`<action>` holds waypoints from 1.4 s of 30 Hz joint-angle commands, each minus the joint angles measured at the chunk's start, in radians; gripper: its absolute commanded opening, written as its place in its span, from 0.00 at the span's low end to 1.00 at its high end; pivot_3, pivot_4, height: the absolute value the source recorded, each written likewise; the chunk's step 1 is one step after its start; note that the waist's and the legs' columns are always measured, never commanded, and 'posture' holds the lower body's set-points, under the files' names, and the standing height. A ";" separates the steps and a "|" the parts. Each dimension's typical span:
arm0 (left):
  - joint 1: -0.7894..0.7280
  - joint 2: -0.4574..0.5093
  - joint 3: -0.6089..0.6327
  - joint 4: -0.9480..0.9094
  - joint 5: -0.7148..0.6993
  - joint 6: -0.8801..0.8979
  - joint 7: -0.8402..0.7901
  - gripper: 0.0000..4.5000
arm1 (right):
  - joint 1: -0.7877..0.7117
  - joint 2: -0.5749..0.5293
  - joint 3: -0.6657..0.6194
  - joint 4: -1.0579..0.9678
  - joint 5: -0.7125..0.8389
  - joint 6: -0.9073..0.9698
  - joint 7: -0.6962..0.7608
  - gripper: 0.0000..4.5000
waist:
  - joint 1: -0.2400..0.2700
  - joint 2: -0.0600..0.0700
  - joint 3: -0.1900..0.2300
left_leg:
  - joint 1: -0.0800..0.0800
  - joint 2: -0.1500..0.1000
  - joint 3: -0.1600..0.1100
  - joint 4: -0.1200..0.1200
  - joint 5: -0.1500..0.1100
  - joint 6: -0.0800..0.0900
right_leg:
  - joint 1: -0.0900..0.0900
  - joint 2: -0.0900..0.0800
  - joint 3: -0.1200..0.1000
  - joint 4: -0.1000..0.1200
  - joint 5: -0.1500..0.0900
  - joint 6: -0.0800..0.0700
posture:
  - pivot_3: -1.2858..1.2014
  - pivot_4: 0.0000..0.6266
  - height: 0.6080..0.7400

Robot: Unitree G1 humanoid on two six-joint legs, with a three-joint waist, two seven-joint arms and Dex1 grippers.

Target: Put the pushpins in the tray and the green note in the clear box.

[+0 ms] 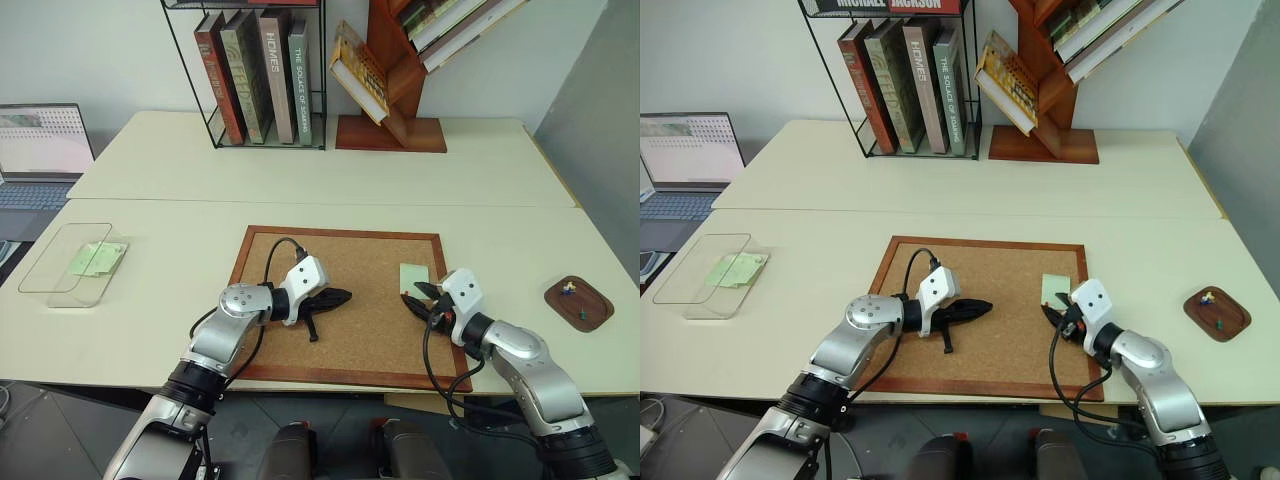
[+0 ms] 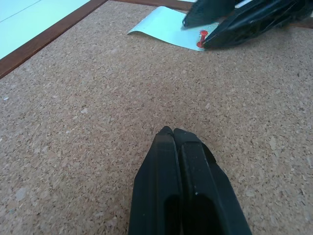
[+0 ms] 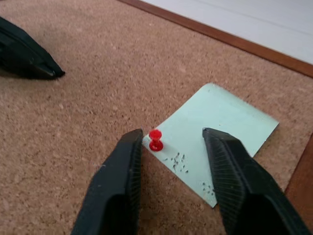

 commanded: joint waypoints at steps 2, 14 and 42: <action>0.026 0.019 -0.025 0.027 0.037 0.026 -0.004 0.00 | -0.014 0.000 -0.001 -0.009 -0.016 -0.026 0.011 0.16 | 0.000 0.000 0.000 | 0.000 0.000 0.000 0.000 0.000 0.000 | 0.000 0.000 0.000 0.000 0.000 0.000 | 0.52 0.24 1.00; 0.027 0.016 -0.027 0.030 0.039 0.022 -0.005 0.00 | -0.005 -0.017 -0.010 -0.133 0.002 -0.055 0.054 0.00 | 0.000 0.000 0.000 | 0.000 0.000 0.000 0.000 0.000 0.000 | 0.000 0.000 0.000 0.000 0.000 0.000 | 0.52 0.24 1.00; -0.043 -0.003 0.155 -0.158 -0.134 0.196 0.050 0.47 | -0.103 -0.057 -0.007 -0.204 -0.004 -0.039 0.085 0.00 | 0.001 -0.012 0.008 | -0.003 -0.001 -0.001 -0.001 0.000 0.000 | -0.002 -0.002 -0.001 -0.001 0.002 0.004 | 0.52 0.24 1.00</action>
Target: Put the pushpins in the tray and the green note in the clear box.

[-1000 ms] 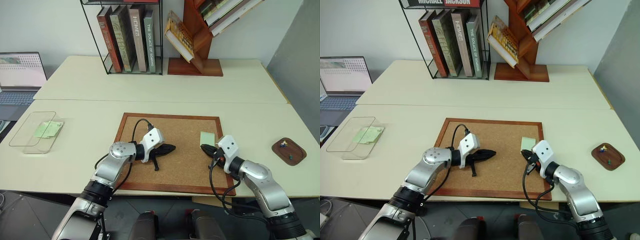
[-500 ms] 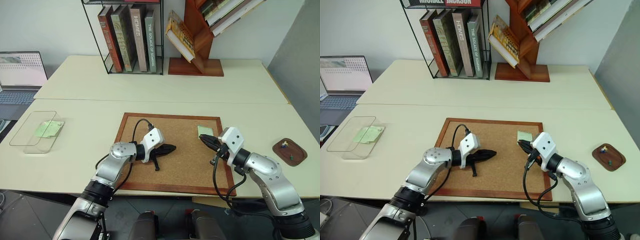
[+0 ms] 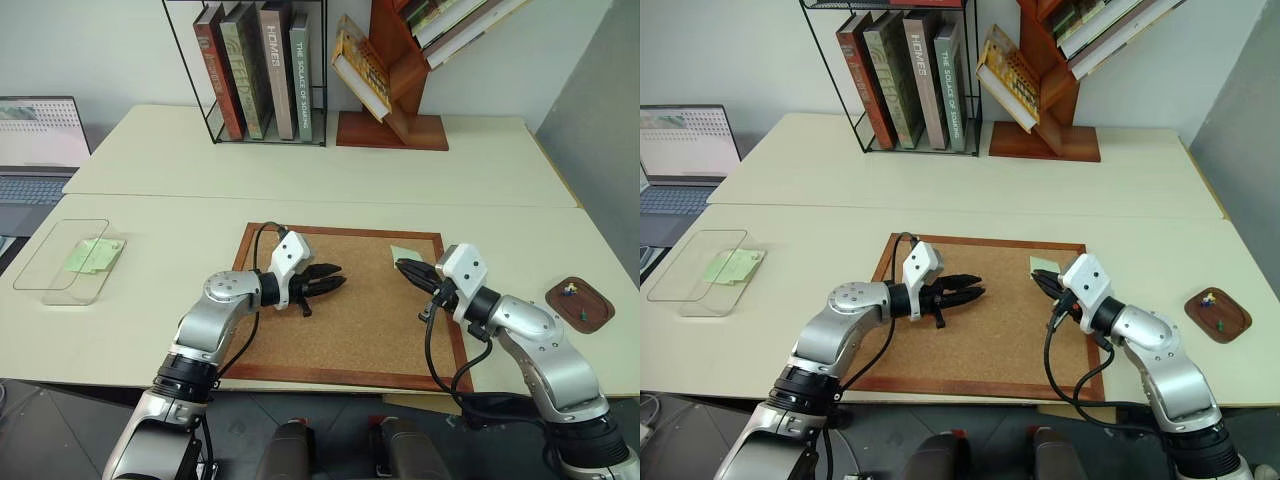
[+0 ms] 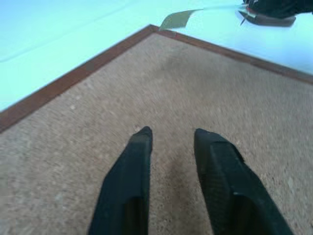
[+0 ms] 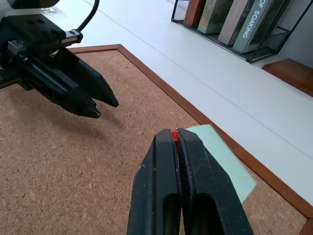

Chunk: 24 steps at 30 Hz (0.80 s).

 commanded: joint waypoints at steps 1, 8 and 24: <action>-0.018 0.000 0.024 -0.041 -0.012 -0.017 0.013 0.50 | -0.016 -0.002 -0.002 -0.007 -0.008 -0.029 0.007 0.00 | 0.000 0.000 0.000 | 0.000 0.000 0.000 0.000 0.000 0.000 | 0.000 0.000 0.000 0.000 0.000 0.000 | 0.52 0.24 1.00; -0.056 0.000 -0.006 -0.014 0.048 -0.150 0.017 0.80 | -0.028 0.001 0.002 -0.009 -0.005 -0.018 0.019 0.00 | 0.001 -0.001 0.001 | 0.000 0.000 0.000 0.000 0.000 0.000 | 0.000 0.000 0.000 0.000 0.000 0.000 | 0.52 0.24 1.00; -0.246 -0.021 -0.145 0.258 0.201 -0.527 -0.119 0.87 | -0.081 -0.030 0.010 -0.105 0.122 0.216 0.099 0.00 | 0.001 -0.001 0.001 | 0.000 0.000 0.001 0.000 0.000 0.000 | 0.000 0.000 0.000 0.001 0.000 0.000 | 0.52 0.24 1.00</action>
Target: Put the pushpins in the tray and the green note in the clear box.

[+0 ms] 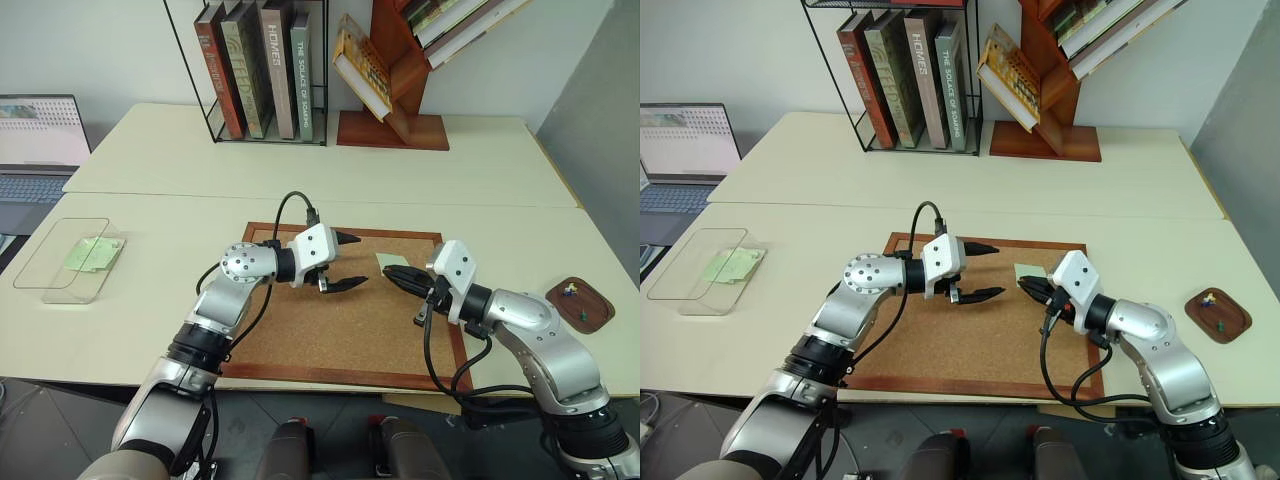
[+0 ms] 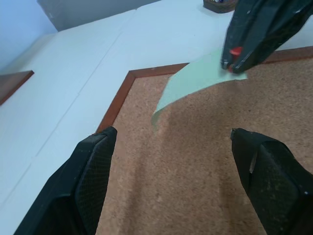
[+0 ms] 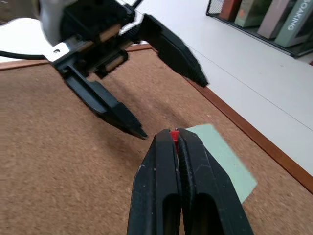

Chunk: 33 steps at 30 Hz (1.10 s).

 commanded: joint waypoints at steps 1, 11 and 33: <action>-0.059 -0.023 -0.022 0.069 0.022 -0.087 -0.033 0.87 | -0.035 -0.012 -0.012 -0.060 0.046 0.053 0.011 0.00 | 0.000 0.000 0.000 | 0.000 0.000 0.000 0.000 0.000 0.000 | 0.000 0.000 0.000 0.000 0.000 0.000 | 0.52 0.24 1.00; -0.135 -0.102 -0.028 0.247 0.026 -0.147 -0.066 0.87 | -0.060 -0.006 -0.015 -0.087 0.098 0.121 0.001 0.00 | 0.000 0.000 0.000 | -0.001 0.000 0.000 0.000 0.000 0.000 | -0.001 0.001 0.000 0.000 0.000 0.000 | 0.52 0.24 1.00; -0.153 -0.130 -0.030 0.341 0.031 -0.219 -0.129 0.00 | -0.072 -0.001 -0.008 -0.081 0.108 0.122 -0.021 0.00 | -0.001 -0.001 0.000 | -0.002 0.000 0.000 0.001 0.000 0.000 | -0.001 0.004 0.000 0.000 0.000 0.001 | 0.52 0.24 1.00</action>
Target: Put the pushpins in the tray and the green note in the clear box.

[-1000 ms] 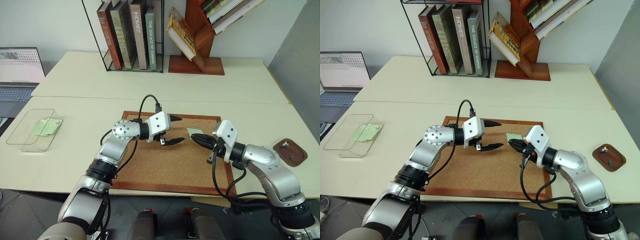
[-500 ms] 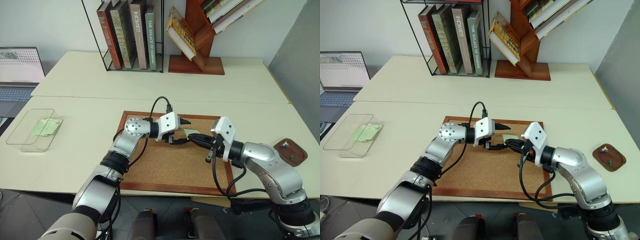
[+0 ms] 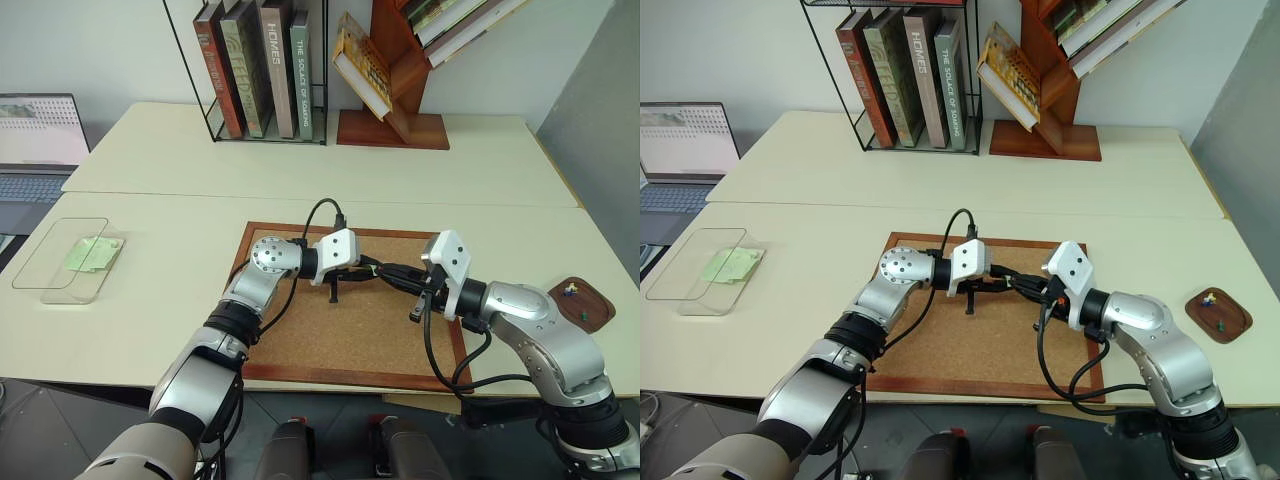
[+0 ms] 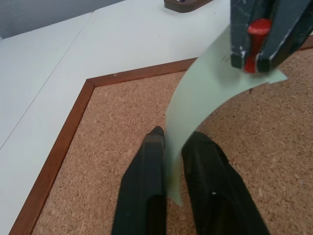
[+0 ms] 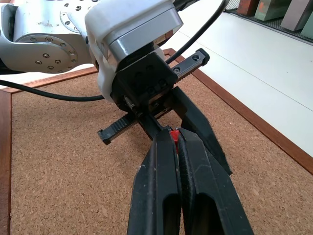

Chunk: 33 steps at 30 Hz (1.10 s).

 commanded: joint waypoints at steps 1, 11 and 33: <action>0.000 -0.004 0.006 -0.042 0.000 -0.011 -0.006 0.00 | -0.013 0.000 -0.007 -0.040 0.011 -0.017 0.001 0.00 | 0.000 0.000 0.000 | 0.000 0.000 0.000 0.000 0.000 0.000 | 0.000 0.000 0.000 0.000 0.000 0.000 | 0.52 0.24 1.00; 0.025 0.012 0.018 -0.081 -0.003 0.002 0.000 0.00 | -0.026 0.016 -0.015 -0.030 0.018 -0.020 -0.004 0.00 | 0.000 0.000 0.000 | 0.000 0.000 0.000 0.000 0.000 0.000 | 0.000 0.000 0.000 0.000 0.000 0.000 | 0.52 0.24 1.00; 0.086 0.019 0.048 -0.164 -0.023 0.030 0.071 0.00 | -0.023 -0.006 -0.340 -0.066 0.229 0.115 -0.144 0.00 | 0.000 0.000 0.000 | 0.000 0.000 0.000 0.000 0.000 0.000 | 0.000 0.000 0.001 0.001 0.000 0.000 | 0.52 0.24 1.00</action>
